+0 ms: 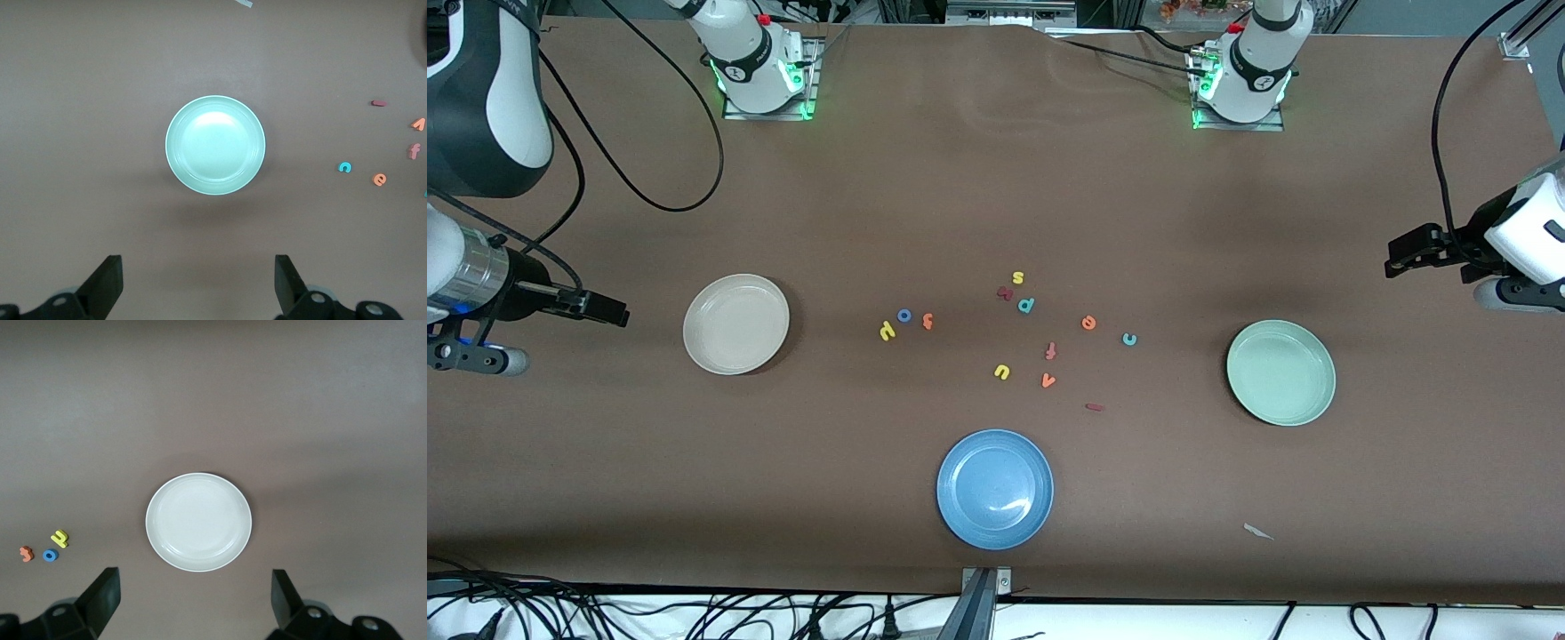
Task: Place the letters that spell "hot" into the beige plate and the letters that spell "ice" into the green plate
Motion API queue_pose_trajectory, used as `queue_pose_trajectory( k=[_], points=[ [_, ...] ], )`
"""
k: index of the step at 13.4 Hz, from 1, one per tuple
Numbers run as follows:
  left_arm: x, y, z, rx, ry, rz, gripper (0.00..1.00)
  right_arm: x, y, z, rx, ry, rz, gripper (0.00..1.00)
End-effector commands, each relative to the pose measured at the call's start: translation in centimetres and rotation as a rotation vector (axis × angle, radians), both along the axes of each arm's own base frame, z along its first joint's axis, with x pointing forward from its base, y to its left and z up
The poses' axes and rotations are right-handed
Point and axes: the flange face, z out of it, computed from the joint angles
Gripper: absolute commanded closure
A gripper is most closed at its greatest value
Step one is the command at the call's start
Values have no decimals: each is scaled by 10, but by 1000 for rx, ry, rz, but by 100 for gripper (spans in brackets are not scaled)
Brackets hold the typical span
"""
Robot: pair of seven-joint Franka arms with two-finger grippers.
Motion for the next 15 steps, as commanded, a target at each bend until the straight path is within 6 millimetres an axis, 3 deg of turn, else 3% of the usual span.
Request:
queue_pose_trajectory(
  k=[1, 15],
  points=[
    [-1, 1, 2, 27, -14, -28, 0, -5, 3, 6, 19, 5, -10, 0],
    [0, 2, 1, 27, -14, -27, 0, -8, 3, 4, 16, 25, -23, 0]
  ],
)
